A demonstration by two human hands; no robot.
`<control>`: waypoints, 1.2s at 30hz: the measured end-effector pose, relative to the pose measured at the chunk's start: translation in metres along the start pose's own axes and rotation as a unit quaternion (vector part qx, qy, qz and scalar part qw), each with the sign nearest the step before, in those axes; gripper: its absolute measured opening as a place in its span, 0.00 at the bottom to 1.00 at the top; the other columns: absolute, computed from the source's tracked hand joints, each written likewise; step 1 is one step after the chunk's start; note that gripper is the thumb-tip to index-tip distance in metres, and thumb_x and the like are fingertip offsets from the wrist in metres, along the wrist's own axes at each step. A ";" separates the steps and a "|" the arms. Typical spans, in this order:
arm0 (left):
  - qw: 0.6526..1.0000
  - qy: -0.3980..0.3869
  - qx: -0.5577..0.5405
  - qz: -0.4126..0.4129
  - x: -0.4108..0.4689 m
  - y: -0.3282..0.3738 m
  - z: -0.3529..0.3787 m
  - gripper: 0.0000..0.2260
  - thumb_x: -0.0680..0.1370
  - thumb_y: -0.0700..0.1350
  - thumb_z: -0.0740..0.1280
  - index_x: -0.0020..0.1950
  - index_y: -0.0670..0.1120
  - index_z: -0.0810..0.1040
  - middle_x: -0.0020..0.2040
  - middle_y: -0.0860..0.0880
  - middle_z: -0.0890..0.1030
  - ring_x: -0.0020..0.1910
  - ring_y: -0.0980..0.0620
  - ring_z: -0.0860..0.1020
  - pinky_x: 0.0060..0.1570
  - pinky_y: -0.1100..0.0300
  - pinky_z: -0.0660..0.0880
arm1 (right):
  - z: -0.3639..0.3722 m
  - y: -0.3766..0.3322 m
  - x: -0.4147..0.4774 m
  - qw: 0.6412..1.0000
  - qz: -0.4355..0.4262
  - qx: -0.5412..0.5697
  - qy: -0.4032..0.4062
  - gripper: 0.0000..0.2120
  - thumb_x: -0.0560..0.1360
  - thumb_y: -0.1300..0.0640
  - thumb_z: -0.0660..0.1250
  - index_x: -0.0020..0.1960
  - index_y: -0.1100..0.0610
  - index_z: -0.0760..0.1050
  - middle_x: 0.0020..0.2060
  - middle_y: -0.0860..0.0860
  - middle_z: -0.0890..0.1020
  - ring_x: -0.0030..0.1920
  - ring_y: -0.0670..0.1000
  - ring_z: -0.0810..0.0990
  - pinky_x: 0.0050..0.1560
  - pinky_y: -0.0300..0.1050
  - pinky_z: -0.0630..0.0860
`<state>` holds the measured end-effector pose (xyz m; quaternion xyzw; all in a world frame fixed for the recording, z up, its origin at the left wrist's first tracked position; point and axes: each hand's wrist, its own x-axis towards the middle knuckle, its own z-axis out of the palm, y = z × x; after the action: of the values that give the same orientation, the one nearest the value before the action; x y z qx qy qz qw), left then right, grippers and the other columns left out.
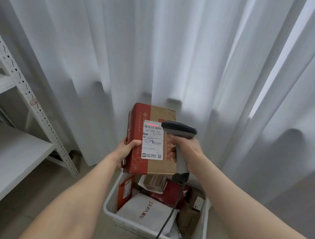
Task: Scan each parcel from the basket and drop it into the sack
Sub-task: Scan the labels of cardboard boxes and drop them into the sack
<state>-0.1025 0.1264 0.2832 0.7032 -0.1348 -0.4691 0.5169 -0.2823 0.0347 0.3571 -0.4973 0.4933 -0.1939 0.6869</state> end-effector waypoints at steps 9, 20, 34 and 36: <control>0.999 0.016 -0.038 0.004 0.006 -0.011 -0.013 0.25 0.76 0.50 0.69 0.70 0.46 0.65 0.55 0.43 0.79 0.45 0.48 0.79 0.38 0.55 0.75 | 0.008 -0.001 -0.014 0.999 0.015 -0.028 -0.006 0.09 0.74 0.64 0.66 0.53 0.66 0.76 0.31 0.57 0.78 0.26 0.51 0.74 0.28 0.40 0.73; 0.998 0.015 -0.059 -0.002 0.004 -0.019 -0.021 0.25 0.76 0.49 0.68 0.70 0.46 0.66 0.48 0.45 0.80 0.44 0.48 0.79 0.38 0.54 0.75 | 0.012 -0.003 -0.023 0.999 0.019 -0.037 0.001 0.12 0.74 0.63 0.67 0.57 0.66 0.76 0.31 0.56 0.79 0.26 0.50 0.75 0.28 0.40 0.74; 0.998 0.021 -0.062 -0.001 0.002 -0.019 -0.026 0.25 0.76 0.50 0.68 0.70 0.45 0.66 0.50 0.45 0.79 0.43 0.50 0.78 0.36 0.55 0.73 | 0.022 -0.009 -0.030 0.999 0.016 -0.051 -0.002 0.06 0.75 0.64 0.66 0.52 0.63 0.74 0.30 0.54 0.78 0.25 0.48 0.74 0.26 0.37 0.73; 0.998 0.020 -0.061 -0.003 0.001 -0.019 -0.027 0.24 0.77 0.50 0.67 0.70 0.45 0.66 0.51 0.45 0.79 0.42 0.50 0.77 0.36 0.55 0.72 | 0.023 -0.009 -0.030 0.998 0.015 -0.054 -0.002 0.06 0.75 0.63 0.66 0.51 0.63 0.74 0.29 0.54 0.78 0.25 0.48 0.74 0.26 0.37 0.73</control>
<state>-0.0854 0.1501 0.2672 0.6804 -0.0937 -0.4633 0.5600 -0.2733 0.0648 0.3798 -0.5262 0.5093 -0.1555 0.6630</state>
